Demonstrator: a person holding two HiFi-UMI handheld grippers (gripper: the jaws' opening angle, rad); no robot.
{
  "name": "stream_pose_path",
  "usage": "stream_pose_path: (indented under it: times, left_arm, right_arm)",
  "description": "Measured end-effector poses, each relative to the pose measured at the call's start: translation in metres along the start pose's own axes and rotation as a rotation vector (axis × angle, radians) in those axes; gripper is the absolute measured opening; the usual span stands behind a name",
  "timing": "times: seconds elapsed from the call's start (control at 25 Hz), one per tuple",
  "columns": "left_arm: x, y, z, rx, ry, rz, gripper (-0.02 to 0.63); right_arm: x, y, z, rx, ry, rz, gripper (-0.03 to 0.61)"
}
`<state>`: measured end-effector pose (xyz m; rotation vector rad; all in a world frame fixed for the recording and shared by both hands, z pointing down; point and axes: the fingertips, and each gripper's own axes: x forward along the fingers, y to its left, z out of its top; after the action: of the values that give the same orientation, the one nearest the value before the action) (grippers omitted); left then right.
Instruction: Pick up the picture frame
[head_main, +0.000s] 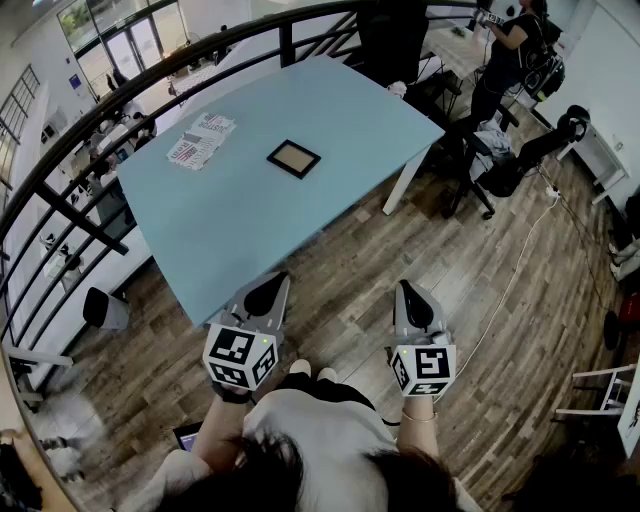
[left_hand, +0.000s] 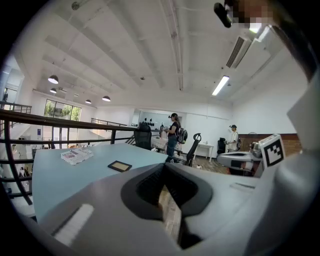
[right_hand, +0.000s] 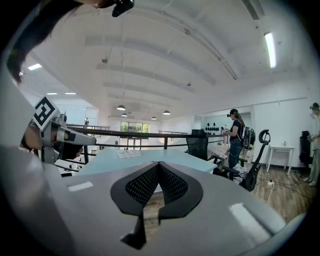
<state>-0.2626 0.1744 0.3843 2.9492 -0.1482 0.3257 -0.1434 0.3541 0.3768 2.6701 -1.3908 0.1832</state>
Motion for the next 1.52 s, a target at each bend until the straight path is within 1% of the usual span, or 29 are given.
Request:
stream_pose_path:
  times: [0.2,0.32,0.48,0.72,1.04,1.36,1.52]
  left_arm:
    - [0.014,-0.007,0.004,0.022,-0.014,0.020,0.057]
    - [0.021,-0.011,0.005,0.026,-0.018,0.028,0.057]
    - [0.014,-0.016,0.004,0.026,-0.019,0.054,0.057]
    - [0.016,-0.017,-0.004,0.013,-0.008,0.081,0.057]
    - [0.076,0.014,0.001,0.018,0.006,0.078,0.057]
    - [0.153,0.072,0.041,0.025,-0.013,0.072,0.057]
    - [0.184,0.094,0.056,0.027,-0.018,0.063,0.057]
  right_arm:
    - [0.002,-0.015,0.003,0.024,-0.037,0.006,0.002]
    - [0.002,-0.022,0.004,0.019,-0.046,0.013,0.002]
    - [-0.006,-0.024,0.004,0.023,-0.058,0.035,0.002]
    - [-0.005,-0.028,-0.006,0.033,-0.043,0.058,0.003]
    - [0.058,-0.051,-0.008,0.045,-0.034,0.056,0.003]
    - [0.155,-0.074,0.021,0.034,-0.049,0.062,0.003]
    - [0.195,-0.083,0.031,0.034,-0.053,0.065,0.005]
